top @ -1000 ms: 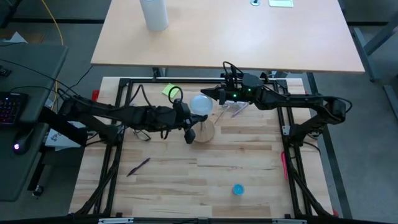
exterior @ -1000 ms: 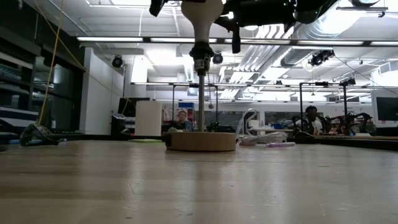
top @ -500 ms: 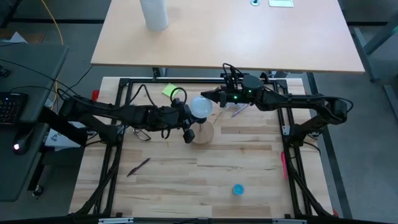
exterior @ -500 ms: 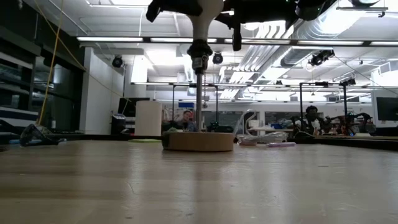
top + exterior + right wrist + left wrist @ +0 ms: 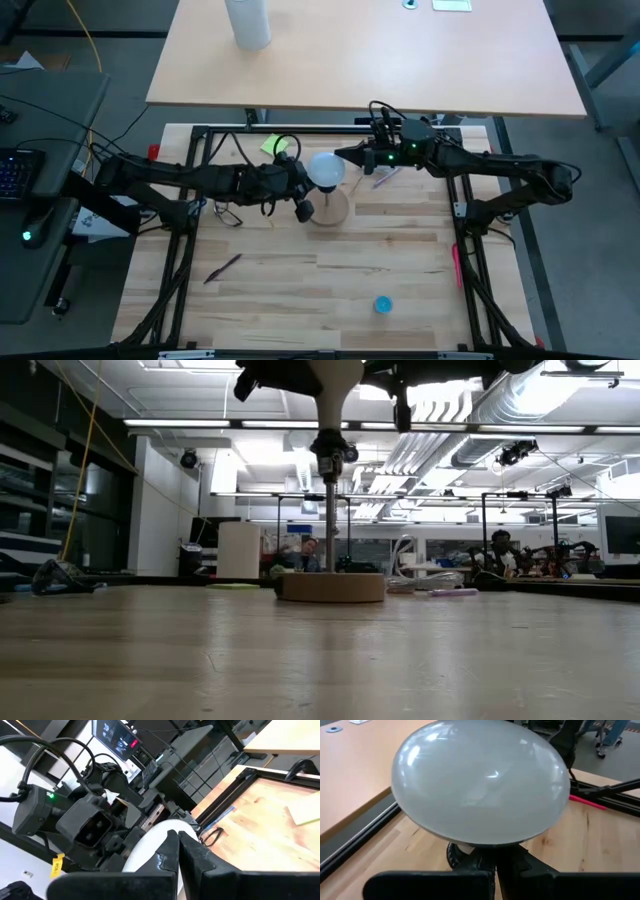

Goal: Screw lightbulb
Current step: Insert the lightbulb into the lamp

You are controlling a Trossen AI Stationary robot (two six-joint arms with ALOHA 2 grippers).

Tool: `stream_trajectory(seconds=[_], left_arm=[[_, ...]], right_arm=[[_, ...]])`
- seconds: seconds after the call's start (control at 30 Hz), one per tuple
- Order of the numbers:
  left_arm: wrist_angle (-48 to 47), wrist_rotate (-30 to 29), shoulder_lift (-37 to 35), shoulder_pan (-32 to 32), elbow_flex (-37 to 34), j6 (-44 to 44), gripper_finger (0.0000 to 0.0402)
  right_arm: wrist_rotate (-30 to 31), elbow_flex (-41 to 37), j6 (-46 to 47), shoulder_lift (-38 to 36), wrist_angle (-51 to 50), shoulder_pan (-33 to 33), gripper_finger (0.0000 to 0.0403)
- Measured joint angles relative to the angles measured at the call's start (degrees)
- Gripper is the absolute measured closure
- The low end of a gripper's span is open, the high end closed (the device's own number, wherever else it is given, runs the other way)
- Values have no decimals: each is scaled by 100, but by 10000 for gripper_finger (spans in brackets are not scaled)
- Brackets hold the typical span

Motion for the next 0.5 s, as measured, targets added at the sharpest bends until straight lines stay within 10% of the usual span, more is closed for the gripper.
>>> stream_trajectory(seconds=[0.5], left_arm=[[-145, -24, -13, 336, 4, 15, 401]], right_arm=[[194, 0, -16, -136, -383, 227, 403]])
